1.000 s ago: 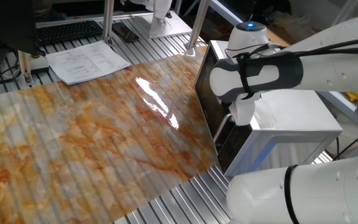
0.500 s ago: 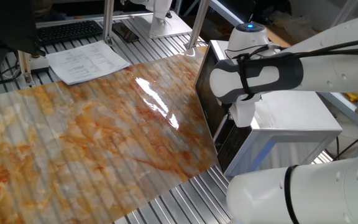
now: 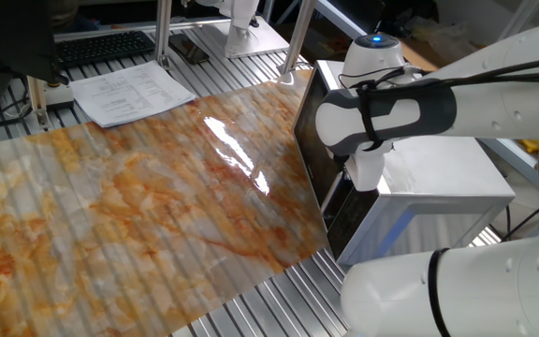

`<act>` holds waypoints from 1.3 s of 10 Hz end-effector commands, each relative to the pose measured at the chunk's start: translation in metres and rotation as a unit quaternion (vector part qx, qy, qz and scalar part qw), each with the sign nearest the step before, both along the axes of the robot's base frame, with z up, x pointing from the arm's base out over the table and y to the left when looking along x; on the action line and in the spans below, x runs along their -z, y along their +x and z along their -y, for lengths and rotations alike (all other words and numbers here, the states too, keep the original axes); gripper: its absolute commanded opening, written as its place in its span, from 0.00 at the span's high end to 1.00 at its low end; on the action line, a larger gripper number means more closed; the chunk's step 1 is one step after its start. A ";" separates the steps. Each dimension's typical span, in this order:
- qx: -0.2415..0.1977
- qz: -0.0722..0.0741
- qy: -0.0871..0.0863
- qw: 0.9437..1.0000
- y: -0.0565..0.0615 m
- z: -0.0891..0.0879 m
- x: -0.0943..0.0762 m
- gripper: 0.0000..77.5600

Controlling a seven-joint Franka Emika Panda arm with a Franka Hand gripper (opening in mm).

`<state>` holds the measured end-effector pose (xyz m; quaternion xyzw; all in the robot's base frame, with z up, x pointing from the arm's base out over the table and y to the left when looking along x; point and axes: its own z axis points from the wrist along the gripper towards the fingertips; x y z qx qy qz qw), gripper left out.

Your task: Open the microwave door

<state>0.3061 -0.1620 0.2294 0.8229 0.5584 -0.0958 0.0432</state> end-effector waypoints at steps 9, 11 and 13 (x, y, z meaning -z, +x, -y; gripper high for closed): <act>-0.015 -0.033 0.021 0.999 0.006 -0.031 -0.012 0.99; -0.021 -0.021 0.021 0.999 0.006 -0.034 -0.013 0.99; -0.020 -0.019 0.022 0.999 0.011 -0.038 -0.017 0.99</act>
